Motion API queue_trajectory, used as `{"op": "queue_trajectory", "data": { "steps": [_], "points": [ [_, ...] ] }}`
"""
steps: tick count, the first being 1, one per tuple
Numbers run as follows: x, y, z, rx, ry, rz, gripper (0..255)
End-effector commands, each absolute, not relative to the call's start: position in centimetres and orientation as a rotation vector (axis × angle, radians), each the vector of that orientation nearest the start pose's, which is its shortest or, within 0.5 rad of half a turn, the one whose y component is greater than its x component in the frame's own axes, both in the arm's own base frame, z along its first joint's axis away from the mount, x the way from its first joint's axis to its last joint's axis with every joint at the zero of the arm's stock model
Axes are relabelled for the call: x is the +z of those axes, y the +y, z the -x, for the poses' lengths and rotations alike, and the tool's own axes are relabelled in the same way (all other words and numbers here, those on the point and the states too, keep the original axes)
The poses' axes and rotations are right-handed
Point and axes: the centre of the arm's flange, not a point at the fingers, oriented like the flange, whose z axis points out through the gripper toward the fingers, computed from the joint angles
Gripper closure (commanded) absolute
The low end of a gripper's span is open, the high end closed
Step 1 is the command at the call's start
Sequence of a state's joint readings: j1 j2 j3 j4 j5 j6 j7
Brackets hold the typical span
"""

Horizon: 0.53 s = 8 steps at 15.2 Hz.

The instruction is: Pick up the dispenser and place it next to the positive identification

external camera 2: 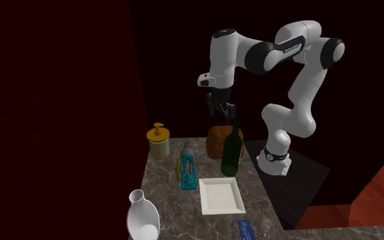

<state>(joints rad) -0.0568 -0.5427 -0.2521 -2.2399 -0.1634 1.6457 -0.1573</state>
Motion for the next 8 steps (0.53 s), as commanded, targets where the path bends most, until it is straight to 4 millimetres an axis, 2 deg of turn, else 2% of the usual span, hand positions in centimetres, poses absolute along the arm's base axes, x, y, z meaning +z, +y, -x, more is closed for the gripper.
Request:
{"op": "queue_trajectory", "data": {
  "steps": [1, 8],
  "points": [
    [55.2, -17.4, -37.0, 0.114, 0.151, 3.157, 0],
    [52.3, -25.4, -40.8, 0.127, 0.159, 3.16, 0]
  ]
}}
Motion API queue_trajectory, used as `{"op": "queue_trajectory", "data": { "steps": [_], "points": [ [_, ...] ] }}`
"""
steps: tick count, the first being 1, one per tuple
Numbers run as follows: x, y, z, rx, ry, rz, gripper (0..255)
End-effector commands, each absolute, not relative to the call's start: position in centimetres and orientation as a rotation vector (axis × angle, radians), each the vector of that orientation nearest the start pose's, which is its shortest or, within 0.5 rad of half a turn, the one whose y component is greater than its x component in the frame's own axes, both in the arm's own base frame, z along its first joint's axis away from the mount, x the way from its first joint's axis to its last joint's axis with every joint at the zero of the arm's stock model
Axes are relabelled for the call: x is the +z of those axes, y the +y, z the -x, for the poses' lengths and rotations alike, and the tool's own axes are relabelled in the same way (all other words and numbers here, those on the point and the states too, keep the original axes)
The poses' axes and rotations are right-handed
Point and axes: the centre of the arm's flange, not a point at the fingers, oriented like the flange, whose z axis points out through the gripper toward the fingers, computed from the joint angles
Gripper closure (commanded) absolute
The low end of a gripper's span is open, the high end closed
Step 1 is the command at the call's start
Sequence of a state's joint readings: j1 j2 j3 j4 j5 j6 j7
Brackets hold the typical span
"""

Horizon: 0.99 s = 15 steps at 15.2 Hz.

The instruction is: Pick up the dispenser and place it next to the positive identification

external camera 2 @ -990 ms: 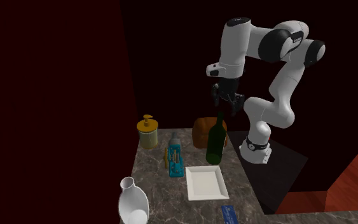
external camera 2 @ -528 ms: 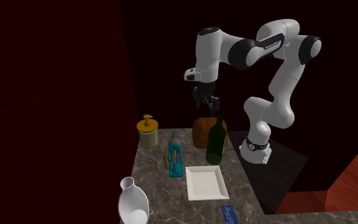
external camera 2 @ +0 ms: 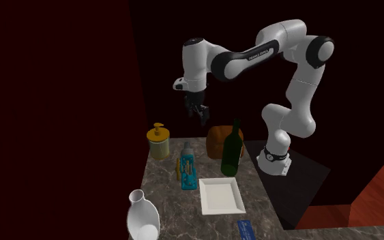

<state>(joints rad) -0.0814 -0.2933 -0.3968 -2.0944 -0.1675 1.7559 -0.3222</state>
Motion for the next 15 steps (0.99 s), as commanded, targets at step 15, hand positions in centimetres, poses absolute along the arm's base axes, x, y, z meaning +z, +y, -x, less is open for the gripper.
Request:
{"op": "queue_trajectory", "data": {
  "steps": [15],
  "points": [
    [46.1, -42.5, -48.5, 0.157, 0.177, 3.165, 0]
  ]
}}
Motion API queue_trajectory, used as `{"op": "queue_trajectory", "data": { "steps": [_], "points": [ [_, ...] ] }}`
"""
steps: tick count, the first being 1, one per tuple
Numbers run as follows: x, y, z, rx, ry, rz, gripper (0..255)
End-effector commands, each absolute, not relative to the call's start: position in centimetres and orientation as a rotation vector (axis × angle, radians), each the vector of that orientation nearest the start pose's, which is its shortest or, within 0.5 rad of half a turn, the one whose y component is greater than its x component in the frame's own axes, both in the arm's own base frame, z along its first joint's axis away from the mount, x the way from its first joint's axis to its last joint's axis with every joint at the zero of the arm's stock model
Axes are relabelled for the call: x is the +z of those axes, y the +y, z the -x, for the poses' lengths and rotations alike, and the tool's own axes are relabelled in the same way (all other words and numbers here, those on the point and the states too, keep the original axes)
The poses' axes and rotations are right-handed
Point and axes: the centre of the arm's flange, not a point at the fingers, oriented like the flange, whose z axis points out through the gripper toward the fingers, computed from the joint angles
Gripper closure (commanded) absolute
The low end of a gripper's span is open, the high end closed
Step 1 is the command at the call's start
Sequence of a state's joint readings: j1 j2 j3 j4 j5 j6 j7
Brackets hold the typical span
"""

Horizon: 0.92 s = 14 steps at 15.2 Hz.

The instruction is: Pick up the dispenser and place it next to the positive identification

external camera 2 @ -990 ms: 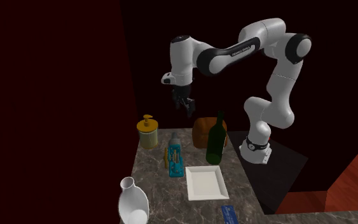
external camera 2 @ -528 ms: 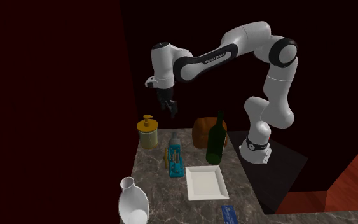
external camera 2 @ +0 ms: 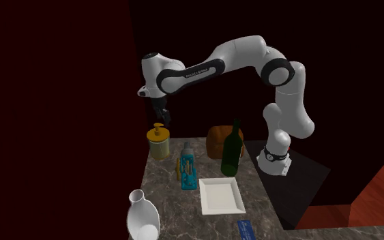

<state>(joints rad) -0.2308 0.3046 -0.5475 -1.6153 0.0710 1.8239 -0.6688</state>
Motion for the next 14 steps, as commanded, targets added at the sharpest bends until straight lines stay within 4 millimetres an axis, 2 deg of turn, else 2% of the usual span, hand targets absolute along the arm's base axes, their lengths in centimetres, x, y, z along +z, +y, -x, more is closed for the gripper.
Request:
{"op": "queue_trajectory", "data": {
  "steps": [1, 3, 4, 11, 14],
  "points": [
    [45.7, -43.7, -49.1, 0.159, 0.178, 3.165, 0],
    [44.9, -46.0, -50.1, 0.163, 0.18, 3.166, 0],
    [44.7, -46.5, -50.3, 0.164, 0.181, 3.166, 0],
    [41.0, -46.6, -49.9, 0.164, 0.181, 3.166, 0],
    [40.7, -46.6, -49.9, 0.164, 0.181, 3.166, 0]
  ]
}}
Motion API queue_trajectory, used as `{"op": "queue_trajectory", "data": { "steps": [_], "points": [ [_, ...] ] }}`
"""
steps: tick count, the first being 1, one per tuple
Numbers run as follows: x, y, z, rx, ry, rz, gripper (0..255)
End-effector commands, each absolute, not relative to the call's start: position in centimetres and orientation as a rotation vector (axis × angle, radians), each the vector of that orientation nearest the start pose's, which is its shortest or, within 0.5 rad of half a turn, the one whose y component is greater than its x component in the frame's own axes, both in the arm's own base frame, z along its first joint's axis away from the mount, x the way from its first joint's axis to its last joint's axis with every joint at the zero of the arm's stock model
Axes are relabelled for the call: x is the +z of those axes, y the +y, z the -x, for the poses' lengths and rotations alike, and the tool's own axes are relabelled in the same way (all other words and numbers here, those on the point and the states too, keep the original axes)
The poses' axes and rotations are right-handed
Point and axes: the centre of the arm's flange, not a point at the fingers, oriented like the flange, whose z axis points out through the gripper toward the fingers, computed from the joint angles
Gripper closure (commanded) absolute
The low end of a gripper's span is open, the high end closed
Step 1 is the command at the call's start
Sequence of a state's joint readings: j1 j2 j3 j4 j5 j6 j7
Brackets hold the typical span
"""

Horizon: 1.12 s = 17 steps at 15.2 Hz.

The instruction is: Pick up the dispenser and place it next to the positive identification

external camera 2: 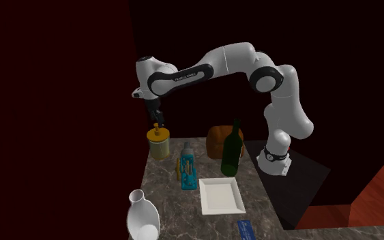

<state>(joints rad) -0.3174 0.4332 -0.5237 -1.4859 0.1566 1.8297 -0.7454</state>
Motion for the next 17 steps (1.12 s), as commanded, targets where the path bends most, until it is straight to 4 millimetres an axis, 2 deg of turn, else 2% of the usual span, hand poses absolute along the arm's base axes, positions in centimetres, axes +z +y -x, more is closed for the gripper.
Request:
{"op": "queue_trajectory", "data": {
  "steps": [1, 5, 6, 7, 9, 11, 12, 13, 14, 15, 17],
  "points": [
    [40.7, -46.6, -49.9, 0.164, 0.181, 3.166, 0],
    [40.7, -46.6, -49.9, 0.164, 0.181, 3.166, 0],
    [39.9, -47.1, -48.6, 0.165, 0.18, 3.167, 255],
    [39.3, -46.4, -48.1, 0.165, 0.18, 3.167, 255],
    [39.3, -47.1, -48.6, 0.165, 0.18, 3.165, 255],
    [38.3, -46.7, -48.2, 0.166, 0.18, 3.165, 255],
    [37.4, -47.6, -48.0, 0.164, 0.181, 3.164, 255],
    [38.0, -48.1, -48.1, 0.162, 0.181, 3.164, 255],
    [37.4, -48.3, -47.6, 0.162, 0.181, 3.164, 255],
    [40.7, -46.6, -49.9, 0.164, 0.181, 3.166, 255],
    [41.8, -46.6, -49.9, 0.164, 0.181, 3.166, 255]
  ]
}}
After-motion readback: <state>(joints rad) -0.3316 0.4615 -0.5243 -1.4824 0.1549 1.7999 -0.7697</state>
